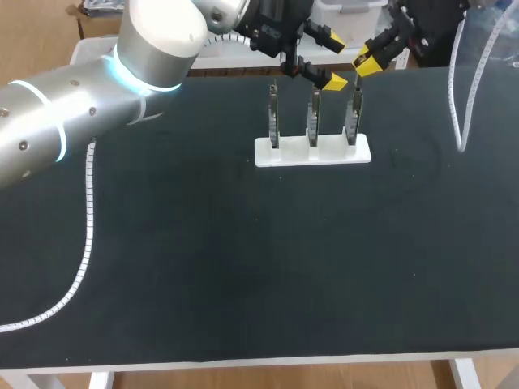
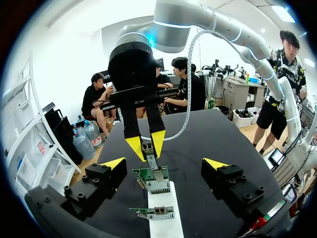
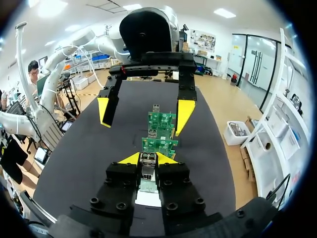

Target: Pick up the optical module with the left hand, and insert it into the network port with the right hand.

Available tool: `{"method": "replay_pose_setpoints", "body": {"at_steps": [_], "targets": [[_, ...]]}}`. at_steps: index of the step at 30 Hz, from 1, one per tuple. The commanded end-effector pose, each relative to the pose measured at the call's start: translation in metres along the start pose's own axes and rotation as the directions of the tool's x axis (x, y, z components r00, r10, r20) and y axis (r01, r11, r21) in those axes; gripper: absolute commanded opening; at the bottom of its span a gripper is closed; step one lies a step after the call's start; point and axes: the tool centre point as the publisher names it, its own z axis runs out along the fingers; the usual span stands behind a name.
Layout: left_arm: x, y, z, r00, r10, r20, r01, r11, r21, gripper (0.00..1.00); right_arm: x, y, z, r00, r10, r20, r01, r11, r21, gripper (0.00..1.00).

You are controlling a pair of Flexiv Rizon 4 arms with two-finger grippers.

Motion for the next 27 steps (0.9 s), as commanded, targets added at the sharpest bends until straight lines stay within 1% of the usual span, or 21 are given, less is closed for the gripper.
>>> {"method": "replay_pose_setpoints", "body": {"at_steps": [1,27], "targets": [[-0.0008,0.0002,0.0000,1.000,-0.001,-0.004,0.001,1.000,0.001,1.00,0.0015,-0.0063,-0.0032,1.000,0.002,0.005,-0.002,0.997,-0.082,0.00],[-0.0008,0.0002,0.0000,1.000,-0.001,-0.004,0.001,1.000,0.001,1.00,0.0025,-0.0054,0.0012,1.000,0.007,-0.002,-0.008,0.995,-0.096,0.00]]}}
